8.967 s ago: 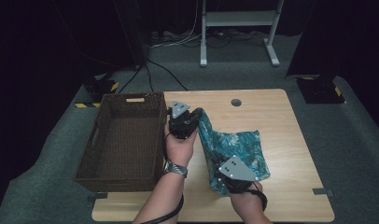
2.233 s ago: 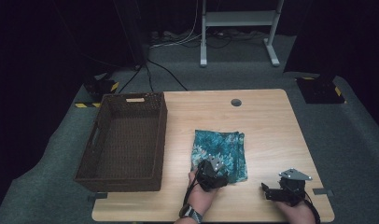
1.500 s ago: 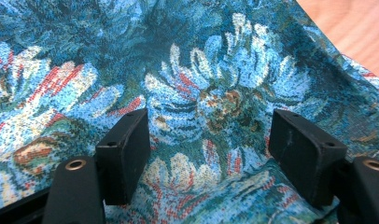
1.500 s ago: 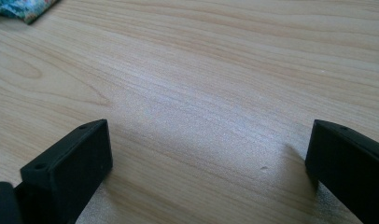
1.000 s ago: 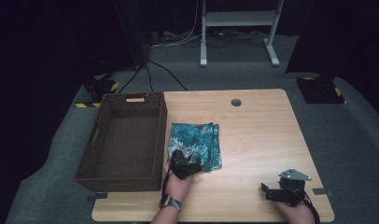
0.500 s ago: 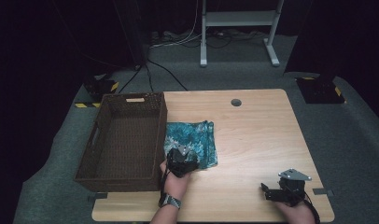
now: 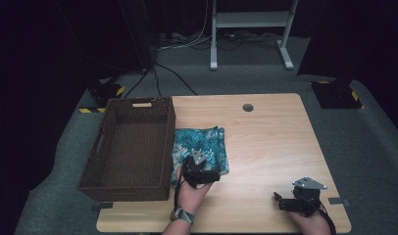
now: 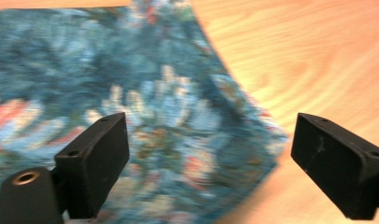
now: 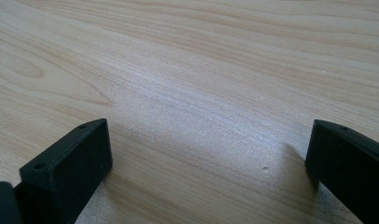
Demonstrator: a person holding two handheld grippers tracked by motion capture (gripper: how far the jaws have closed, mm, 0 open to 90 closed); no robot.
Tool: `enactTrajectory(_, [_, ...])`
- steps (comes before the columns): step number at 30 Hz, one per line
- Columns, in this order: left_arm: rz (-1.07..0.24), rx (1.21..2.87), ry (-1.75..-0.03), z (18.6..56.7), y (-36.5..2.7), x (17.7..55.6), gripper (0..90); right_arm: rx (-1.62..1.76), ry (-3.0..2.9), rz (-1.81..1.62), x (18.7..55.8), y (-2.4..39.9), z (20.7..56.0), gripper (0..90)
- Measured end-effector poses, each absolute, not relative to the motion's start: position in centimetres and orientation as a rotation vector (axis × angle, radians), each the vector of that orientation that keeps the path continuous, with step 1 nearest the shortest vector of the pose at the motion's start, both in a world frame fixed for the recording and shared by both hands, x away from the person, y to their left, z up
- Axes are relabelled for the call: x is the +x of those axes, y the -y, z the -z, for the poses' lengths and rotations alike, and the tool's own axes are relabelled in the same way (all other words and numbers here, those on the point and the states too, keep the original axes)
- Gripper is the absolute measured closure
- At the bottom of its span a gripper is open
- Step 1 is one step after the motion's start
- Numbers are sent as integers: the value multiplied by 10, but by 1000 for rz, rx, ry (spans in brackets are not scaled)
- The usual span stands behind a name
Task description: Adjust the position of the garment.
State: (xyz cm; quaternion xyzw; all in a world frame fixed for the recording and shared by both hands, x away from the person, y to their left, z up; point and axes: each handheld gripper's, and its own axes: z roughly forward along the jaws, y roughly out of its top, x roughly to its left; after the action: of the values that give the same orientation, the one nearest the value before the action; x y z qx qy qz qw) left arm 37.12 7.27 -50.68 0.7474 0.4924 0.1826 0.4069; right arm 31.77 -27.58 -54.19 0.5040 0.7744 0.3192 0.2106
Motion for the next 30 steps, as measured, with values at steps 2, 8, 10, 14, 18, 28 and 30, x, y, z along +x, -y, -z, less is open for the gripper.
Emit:
enactTrajectory(2, [-437,1953,-1187,507,-61,364,63,1399,-2154,-888,318,276,542,3])
enactTrajectory(8, [-395,2054,-1107,524,-38,344,55,1397,-2157,-888,318,276,542,3])
enactTrajectory(10, [-382,2069,-1099,527,-35,341,53,1396,-2158,-888,318,276,542,3])
enactTrajectory(14, [-372,2129,-1069,537,-26,329,49,1388,-2165,-891,317,275,542,2])
enactTrajectory(18, [-421,2159,-1034,542,-22,321,38,1384,-2168,-892,318,275,542,2])
enactTrajectory(28, [-428,2166,-1022,543,-20,316,2,1373,-2180,-896,318,273,542,1])
enactTrajectory(30, [-430,2162,-1026,543,-20,316,5,1367,-2183,-897,318,273,542,1])
